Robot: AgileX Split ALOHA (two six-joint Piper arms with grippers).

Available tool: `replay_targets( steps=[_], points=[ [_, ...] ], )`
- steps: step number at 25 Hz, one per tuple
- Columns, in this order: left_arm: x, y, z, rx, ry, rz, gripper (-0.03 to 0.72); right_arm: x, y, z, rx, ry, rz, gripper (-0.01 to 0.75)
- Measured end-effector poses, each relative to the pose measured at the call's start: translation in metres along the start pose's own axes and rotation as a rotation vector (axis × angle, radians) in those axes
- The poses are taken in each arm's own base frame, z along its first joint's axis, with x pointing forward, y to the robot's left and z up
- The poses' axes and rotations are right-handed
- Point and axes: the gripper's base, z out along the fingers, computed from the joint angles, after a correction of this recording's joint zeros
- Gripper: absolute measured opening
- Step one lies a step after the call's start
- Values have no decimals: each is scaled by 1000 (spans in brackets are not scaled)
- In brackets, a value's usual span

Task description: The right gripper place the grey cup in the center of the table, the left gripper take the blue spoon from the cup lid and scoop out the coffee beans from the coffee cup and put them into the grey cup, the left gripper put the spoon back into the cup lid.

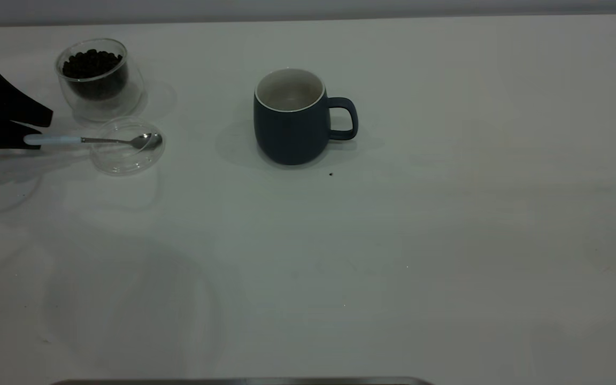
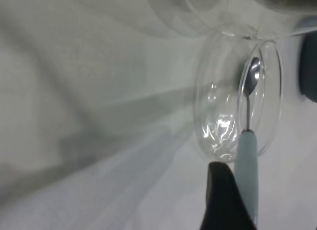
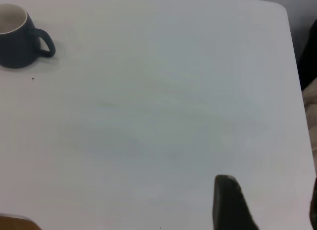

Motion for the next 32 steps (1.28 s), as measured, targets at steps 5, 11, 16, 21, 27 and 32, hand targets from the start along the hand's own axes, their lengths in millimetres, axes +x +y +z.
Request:
replay_targets(
  steps=[5, 11, 16, 21, 27, 32],
  points=[
    [-4, 8, -10, -47, -33, 8, 515, 0, 0, 0, 0, 0, 0, 358],
    [-21, 10, -41, -33, -98, 38, 515, 0, 0, 0, 0, 0, 0, 358],
    [-42, -17, -73, 85, -234, 26, 515, 0, 0, 0, 0, 0, 0, 358],
    [-63, -76, -118, 119, -376, 123, 513, 0, 0, 0, 0, 0, -1, 358],
    [-60, -172, -177, -9, -384, 234, 496, 0, 0, 0, 0, 0, -1, 358],
    [-37, -253, -190, -336, -252, 280, 487, 0, 0, 0, 0, 0, 0, 358]
  ],
)
